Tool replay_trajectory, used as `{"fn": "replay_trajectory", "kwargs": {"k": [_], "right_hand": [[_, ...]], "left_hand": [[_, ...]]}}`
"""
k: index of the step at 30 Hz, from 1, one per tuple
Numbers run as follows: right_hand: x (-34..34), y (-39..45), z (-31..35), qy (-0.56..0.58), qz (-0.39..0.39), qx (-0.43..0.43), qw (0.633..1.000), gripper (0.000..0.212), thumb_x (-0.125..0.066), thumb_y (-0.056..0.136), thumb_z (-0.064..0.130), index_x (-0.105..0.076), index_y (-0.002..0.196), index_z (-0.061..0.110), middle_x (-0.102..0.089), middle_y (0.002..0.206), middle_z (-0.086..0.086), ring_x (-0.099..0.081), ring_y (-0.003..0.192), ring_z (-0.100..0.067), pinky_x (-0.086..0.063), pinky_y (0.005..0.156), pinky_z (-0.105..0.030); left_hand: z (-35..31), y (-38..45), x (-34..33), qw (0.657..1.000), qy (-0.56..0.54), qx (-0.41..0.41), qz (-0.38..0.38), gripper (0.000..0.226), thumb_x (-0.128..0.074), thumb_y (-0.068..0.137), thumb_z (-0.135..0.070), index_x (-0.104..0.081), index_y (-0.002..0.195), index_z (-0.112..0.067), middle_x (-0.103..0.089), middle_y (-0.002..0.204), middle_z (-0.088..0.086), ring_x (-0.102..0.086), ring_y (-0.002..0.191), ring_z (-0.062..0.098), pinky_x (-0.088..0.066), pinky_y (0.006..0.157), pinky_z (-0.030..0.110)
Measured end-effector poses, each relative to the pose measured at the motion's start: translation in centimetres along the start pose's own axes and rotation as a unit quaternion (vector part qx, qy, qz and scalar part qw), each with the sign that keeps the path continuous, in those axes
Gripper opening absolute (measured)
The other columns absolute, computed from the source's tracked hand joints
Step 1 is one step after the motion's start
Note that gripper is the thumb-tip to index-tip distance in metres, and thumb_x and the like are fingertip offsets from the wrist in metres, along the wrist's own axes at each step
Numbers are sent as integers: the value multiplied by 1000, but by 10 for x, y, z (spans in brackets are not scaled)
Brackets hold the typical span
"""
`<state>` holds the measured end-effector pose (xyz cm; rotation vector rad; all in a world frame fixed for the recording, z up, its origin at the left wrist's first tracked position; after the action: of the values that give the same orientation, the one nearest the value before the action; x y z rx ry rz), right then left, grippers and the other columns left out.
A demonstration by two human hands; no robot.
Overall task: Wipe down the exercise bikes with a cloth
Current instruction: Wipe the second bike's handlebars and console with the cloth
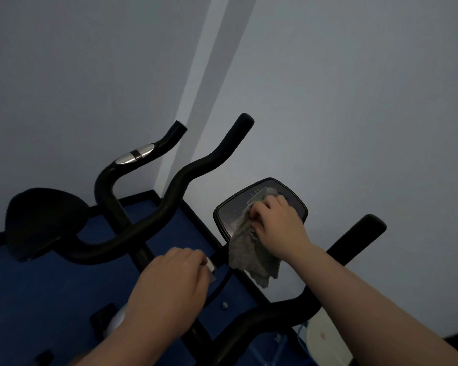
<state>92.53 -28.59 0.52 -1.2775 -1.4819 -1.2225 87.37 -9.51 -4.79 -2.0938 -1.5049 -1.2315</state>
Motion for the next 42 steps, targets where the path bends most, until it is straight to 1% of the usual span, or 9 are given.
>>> {"fn": "replay_trajectory", "kwargs": {"k": [4, 6, 9, 16, 20, 27, 33, 36, 42], "right_hand": [[-13, -2, 12, 15, 1, 23, 1000, 37, -45, 95, 38, -46, 125, 17, -42, 134, -10, -34, 126, -28, -35, 106, -40], [-33, -5, 18, -19, 53, 39, 998, 58, -33, 98, 46, -26, 146, 14, -18, 156, -11, -10, 145, -31, -15, 119, -43], [-51, -7, 27, -69, 76, 75, 992, 68, -13, 98, 51, 8, 152, 16, 13, 161, -3, 18, 146, -24, 6, 120, -42], [-58, 28, 58, -31, 14, 77, 996, 67, -14, 97, 53, 1, 153, 20, 4, 161, 2, 14, 147, -19, 5, 120, -43], [-46, 57, 38, -2, -22, 10, 1000, 66, -6, 96, 54, -7, 153, 21, -3, 161, 3, 8, 148, -19, 1, 120, -46], [-29, 47, -43, -15, -67, -182, 981, 65, -12, 99, 49, -1, 153, 15, 2, 161, -5, 7, 148, -23, 1, 120, -45], [-36, -13, -55, 38, -78, -401, 912, 70, -20, 99, 46, 5, 151, 7, 10, 161, -9, 9, 147, -28, 2, 119, -47], [-43, -38, -42, 92, -82, -458, 880, 72, -23, 99, 46, 8, 151, 6, 14, 160, -10, 9, 147, -32, -3, 120, -45], [-58, -63, -9, 193, -69, -572, 794, 79, -28, 99, 48, 16, 148, 5, 18, 157, -18, -12, 141, -44, -22, 114, -47]], "left_hand": [[-1, -1, 2, 1000, -8, -1, -3, 23, -32, 96, -36, -54, 101, -35, -57, 99, -20, -48, 97, 1, -38, 82, 20], [-1, -1, 2, 1000, -8, -3, -3, 23, -31, 96, -36, -54, 101, -35, -57, 98, -20, -48, 96, 1, -39, 83, 21], [-3, -3, 1, 1000, -1, -9, 2, 24, -30, 96, -38, -53, 101, -37, -56, 99, -20, -48, 97, 0, -38, 84, 21], [-3, 0, 1, 1000, 1, -7, 7, 27, -26, 95, -43, -52, 102, -39, -56, 99, -20, -48, 95, -1, -39, 83, 20], [1, -2, 3, 1000, -20, 3, 6, 24, -30, 97, -42, -52, 107, -41, -55, 105, -22, -47, 100, -2, -36, 86, 16], [2, -3, 5, 1000, -30, 7, -4, 23, -32, 97, -36, -53, 105, -39, -55, 102, -21, -47, 95, -3, -36, 83, 16], [0, -1, 3, 1000, -13, -1, -3, 21, -33, 96, -35, -54, 99, -35, -56, 95, -19, -48, 91, 0, -39, 80, 20], [-1, -2, 4, 1000, -7, -3, -4, 18, -36, 94, -35, -54, 95, -35, -56, 92, -19, -48, 89, 0, -37, 75, 20], [-3, -3, 1, 1000, 6, -12, 15, 17, -38, 94, -35, -55, 101, -36, -57, 98, -21, -46, 92, 0, -34, 72, 19]]}}
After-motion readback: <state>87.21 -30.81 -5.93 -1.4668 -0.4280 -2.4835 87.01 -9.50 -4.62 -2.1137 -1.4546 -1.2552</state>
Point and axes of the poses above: each hand's wrist, its own y-axis towards the middle knuckle, its own x-axis out of the back of the hand, z = x × y, the point moved 9 cm from there along y, towards the middle knuckle
